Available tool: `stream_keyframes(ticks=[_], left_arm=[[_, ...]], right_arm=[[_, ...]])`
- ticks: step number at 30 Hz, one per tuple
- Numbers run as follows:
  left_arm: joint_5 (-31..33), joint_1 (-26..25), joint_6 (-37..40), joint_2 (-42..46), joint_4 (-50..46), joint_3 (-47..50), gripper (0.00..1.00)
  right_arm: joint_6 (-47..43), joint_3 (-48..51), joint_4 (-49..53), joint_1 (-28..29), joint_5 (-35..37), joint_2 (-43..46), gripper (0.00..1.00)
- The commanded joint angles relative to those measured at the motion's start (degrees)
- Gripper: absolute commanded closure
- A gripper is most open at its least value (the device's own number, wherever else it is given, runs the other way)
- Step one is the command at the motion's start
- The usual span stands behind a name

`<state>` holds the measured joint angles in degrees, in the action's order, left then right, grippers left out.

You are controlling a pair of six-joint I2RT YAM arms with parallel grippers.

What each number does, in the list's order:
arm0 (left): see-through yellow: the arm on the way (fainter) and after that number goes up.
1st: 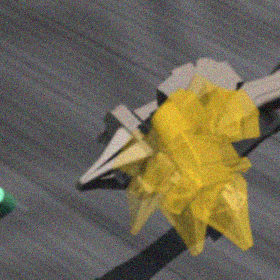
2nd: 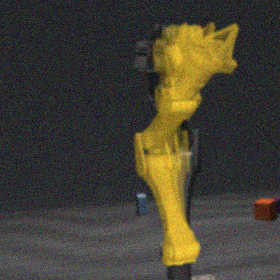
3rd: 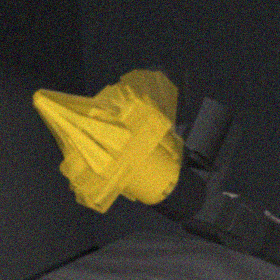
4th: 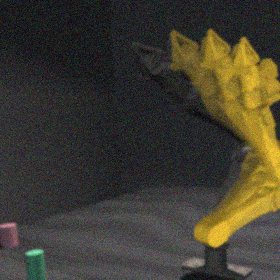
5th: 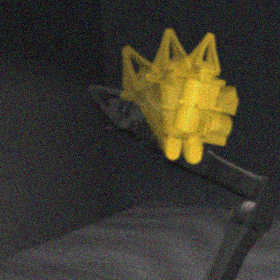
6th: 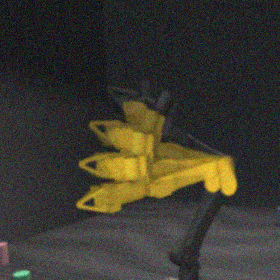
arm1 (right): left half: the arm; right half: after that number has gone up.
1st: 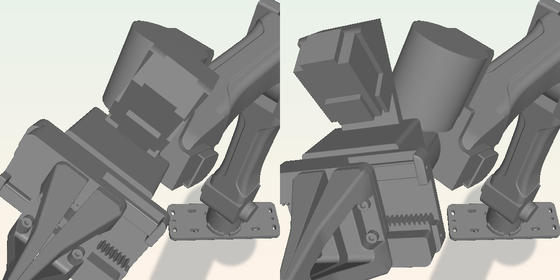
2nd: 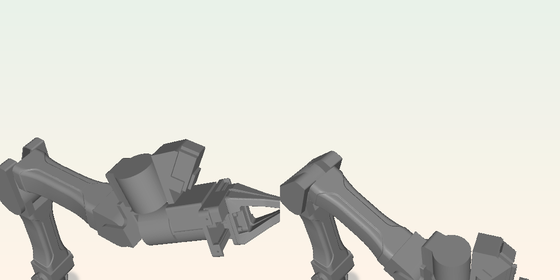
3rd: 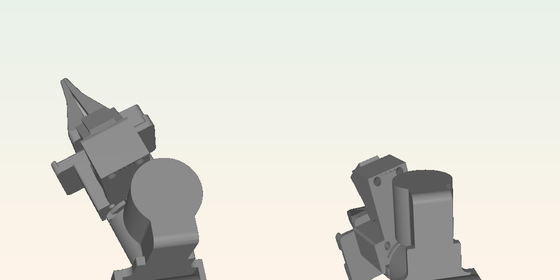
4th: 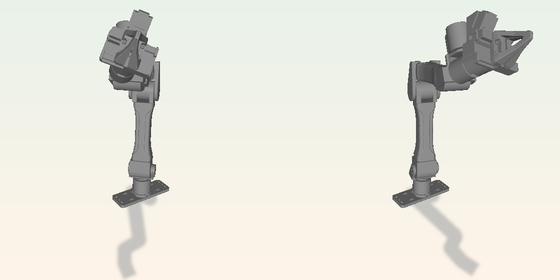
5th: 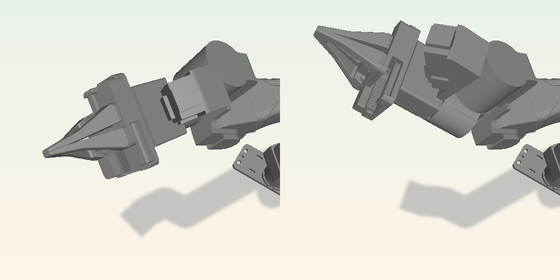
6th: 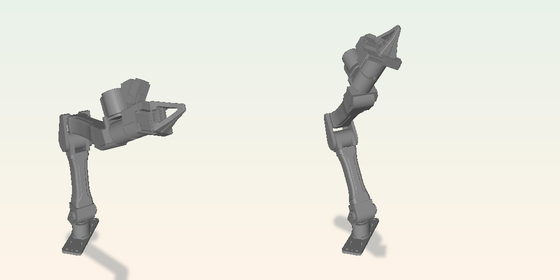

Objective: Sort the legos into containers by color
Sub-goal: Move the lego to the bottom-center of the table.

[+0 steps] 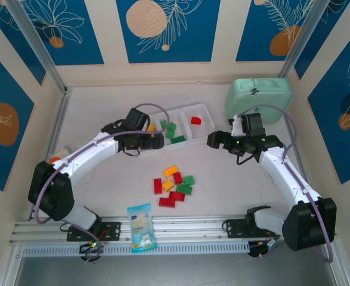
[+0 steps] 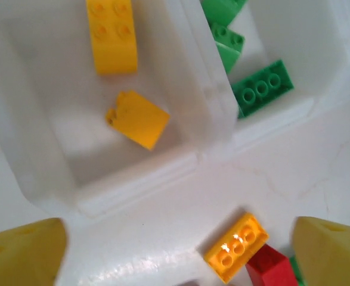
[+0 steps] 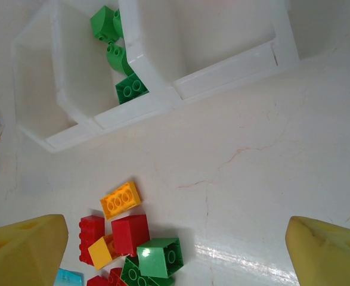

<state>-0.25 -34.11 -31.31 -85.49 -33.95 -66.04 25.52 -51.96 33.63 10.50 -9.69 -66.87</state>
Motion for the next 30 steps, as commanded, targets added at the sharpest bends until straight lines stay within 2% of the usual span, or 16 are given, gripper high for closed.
stream_keyframes(ticks=[1,4,8,15,21,30], left_arm=[[0.68,-3.13,-0.26,2.37,-4.59,2.49,0.01],[1.65,-5.84,-2.52,3.68,-7.19,5.12,0.01],[-1.13,-7.65,-6.51,4.8,-6.4,10.6,0.16],[-3.85,-10.76,-9.79,1.44,-3.31,13.83,0.31],[-4.14,-12.56,-11.47,-3.05,-1.82,13.33,0.36],[-0.64,-13.44,-13.36,-7.64,-2.69,12.59,0.38]], right_arm=[[-0.37,-0.72,0.04,0.1,-1.29,-0.28,0.06],[-0.2,-0.68,-0.14,0.26,-1.25,-0.43,0.06],[-0.21,-0.77,-0.1,0.56,-1.47,-0.87,0.06],[-0.2,-0.9,-0.35,0.95,-1.73,-1.24,0.06],[-0.43,-0.79,0.04,1.12,-1.02,-0.51,0.06],[-0.36,-0.77,-0.12,1.17,-1.21,-0.67,0.06]])
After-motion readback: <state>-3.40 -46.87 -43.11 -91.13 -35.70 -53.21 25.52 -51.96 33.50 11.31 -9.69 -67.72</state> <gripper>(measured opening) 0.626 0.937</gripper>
